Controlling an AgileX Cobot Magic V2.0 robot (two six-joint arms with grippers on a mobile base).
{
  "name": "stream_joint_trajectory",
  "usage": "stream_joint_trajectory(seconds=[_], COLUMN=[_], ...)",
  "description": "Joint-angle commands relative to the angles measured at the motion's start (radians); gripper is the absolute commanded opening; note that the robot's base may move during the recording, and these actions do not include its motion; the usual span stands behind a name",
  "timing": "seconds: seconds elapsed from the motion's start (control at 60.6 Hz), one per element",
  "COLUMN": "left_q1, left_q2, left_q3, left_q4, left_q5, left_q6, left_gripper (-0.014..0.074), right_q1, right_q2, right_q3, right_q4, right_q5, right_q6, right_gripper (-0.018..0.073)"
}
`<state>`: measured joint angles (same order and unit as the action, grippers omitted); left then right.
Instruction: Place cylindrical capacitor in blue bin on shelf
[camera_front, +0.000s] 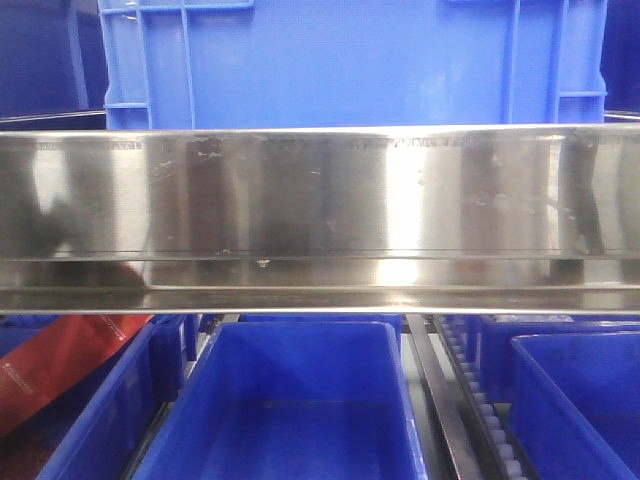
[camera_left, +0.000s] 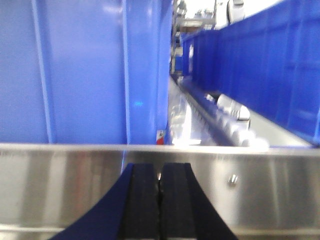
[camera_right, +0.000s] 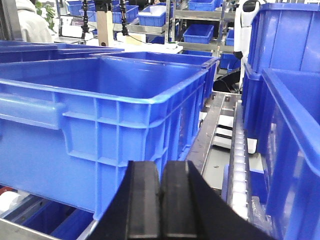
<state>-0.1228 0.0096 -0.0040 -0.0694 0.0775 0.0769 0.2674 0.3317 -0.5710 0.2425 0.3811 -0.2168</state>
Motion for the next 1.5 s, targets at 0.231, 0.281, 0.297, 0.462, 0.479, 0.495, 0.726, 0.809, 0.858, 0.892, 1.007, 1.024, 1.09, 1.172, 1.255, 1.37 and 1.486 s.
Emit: stream_joint_trajectory(seconds=[0.231,0.281,0.297,0.462,0.479,0.495,0.726,0.809,0.858,0.892,1.007,1.024,1.09,1.172,1.255,1.37,1.486], left_q1=[0.007,0.007,0.007,0.007,0.007,0.007,0.007,0.007,0.007,0.007,0.007,0.007,0.007,0.007,0.007,0.007,0.007], left_q2=[-0.010,-0.010,-0.010,-0.010,-0.010,-0.010,-0.010,-0.010,-0.010,-0.010,-0.010,-0.010,-0.010,-0.010,-0.010,-0.010,-0.010], left_q3=[0.004,0.004,0.004,0.004,0.004,0.004,0.004,0.004,0.004,0.004,0.004,0.004,0.004,0.004,0.004,0.004,0.004], left_q4=[0.054,0.054,0.054,0.054,0.054,0.054,0.054,0.054,0.054,0.054,0.054,0.054,0.054,0.054,0.054,0.054,0.054], left_q5=[0.022,0.022,0.022,0.005,0.005,0.005,0.005,0.005,0.005,0.005,0.005,0.005,0.005,0.005,0.005,0.005,0.005], left_q6=[-0.005,-0.005,-0.005,-0.005,-0.005,-0.005,-0.005,-0.005,-0.005,-0.005,-0.005,-0.005,-0.005,-0.005,-0.005,-0.005,-0.005], left_gripper=[-0.0111,-0.0111,-0.0111,-0.0111,-0.0111,-0.0111,-0.0111,-0.0111,-0.0111,-0.0111,-0.0111,-0.0111,-0.0111,-0.0111,-0.0111,-0.0111,-0.0111], right_q1=[-0.005,-0.005,-0.005,-0.005,-0.005,-0.005,-0.005,-0.005,-0.005,-0.005,-0.005,-0.005,-0.005,-0.008,-0.033,-0.121,-0.229], right_q2=[-0.005,-0.005,-0.005,-0.005,-0.005,-0.005,-0.005,-0.005,-0.005,-0.005,-0.005,-0.005,-0.005,-0.005,-0.005,-0.025,-0.080], right_q3=[0.002,0.002,0.002,0.002,0.002,0.002,0.002,0.002,0.002,0.002,0.002,0.002,0.002,0.002,0.015,0.070,0.174], right_q4=[-0.007,-0.007,-0.007,-0.007,-0.007,-0.007,-0.007,-0.007,-0.007,-0.007,-0.007,-0.007,-0.007,-0.035,-0.061,-0.063,-0.063], right_q5=[-0.021,-0.021,-0.021,-0.021,-0.021,-0.021,-0.021,-0.021,-0.021,-0.021,-0.021,-0.021,-0.021,-0.024,-0.030,-0.111,-0.180], right_q6=[-0.003,-0.003,-0.003,-0.003,-0.003,-0.003,-0.003,-0.003,-0.003,-0.003,-0.003,-0.003,-0.003,-0.003,-0.003,0.018,0.074], right_gripper=[-0.0162,-0.0162,-0.0162,-0.0162,-0.0162,-0.0162,-0.0162,-0.0162,-0.0162,-0.0162,-0.0162,-0.0162,-0.0162,-0.0162,-0.0162,-0.0162,-0.0162])
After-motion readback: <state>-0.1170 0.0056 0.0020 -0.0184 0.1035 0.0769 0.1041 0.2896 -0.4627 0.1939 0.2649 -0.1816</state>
